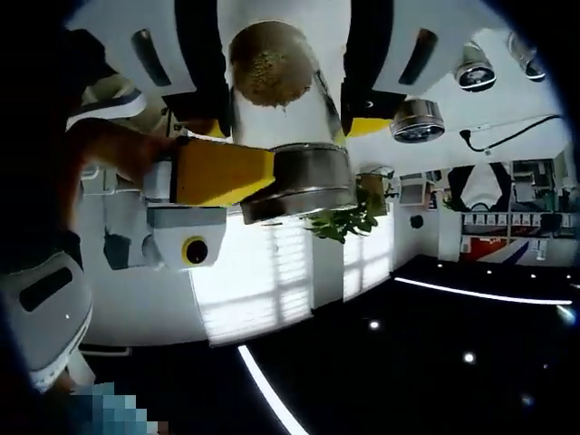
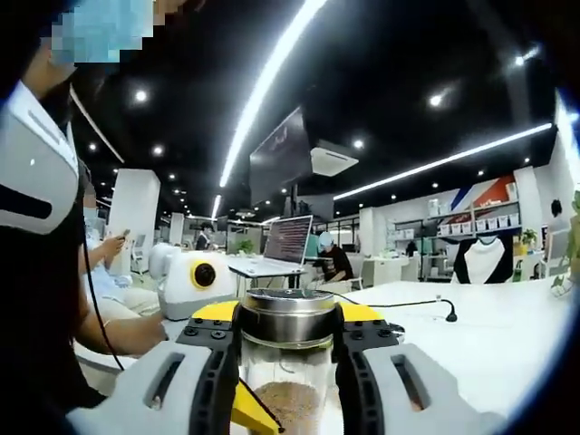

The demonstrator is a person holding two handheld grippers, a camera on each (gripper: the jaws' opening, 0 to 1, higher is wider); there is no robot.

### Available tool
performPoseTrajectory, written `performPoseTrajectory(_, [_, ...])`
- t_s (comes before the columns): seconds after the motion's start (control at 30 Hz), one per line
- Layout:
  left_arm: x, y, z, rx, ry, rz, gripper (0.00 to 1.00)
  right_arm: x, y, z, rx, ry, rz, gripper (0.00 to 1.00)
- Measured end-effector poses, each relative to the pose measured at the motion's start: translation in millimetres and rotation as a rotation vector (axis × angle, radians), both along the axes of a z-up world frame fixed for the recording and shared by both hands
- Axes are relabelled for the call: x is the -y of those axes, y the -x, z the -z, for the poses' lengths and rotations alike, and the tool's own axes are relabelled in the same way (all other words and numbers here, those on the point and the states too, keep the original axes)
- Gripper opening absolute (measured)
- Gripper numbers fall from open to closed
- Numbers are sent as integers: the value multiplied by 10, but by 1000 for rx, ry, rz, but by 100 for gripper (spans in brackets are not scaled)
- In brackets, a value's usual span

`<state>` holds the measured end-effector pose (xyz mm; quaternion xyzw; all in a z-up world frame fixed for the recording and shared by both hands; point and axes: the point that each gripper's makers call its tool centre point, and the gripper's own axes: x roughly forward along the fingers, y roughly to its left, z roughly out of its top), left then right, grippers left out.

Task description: Rotate the seasoning bottle until the label or dispensing opening points toward the visible target arrow and the bottle remains upright within the marked orientation range

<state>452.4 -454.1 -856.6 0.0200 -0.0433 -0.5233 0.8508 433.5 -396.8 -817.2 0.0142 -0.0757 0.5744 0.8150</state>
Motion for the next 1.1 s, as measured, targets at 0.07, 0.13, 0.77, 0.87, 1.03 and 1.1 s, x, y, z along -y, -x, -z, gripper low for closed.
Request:
performPoseTrajectory(0.07, [5,1,11,1,-3,12,52,-15,7,12,1,5,-2,38])
performPoseTrajectory(0.13, [6,-10,24,-9,0,19,52,-18,9,19,-7,4,-5,38])
performPoseTrajectory(0.77, [76,-50,23,-22,28,-48,49,39,-37,35,-69,-10,-22,39])
performPoseTrajectory(0.87, [95,-87,66,-16,-5,-71,48,55,-65,61,-88,-6,-3,40])
performPoseTrajectory(1.03, [106,-128,110,-19,-14,-106,48,89,-120,94,-130,-21,32,40])
performPoseTrajectory(1.1, [112,-144,128,-26,-19,-117,48,100,-140,111,-143,-21,42,40])
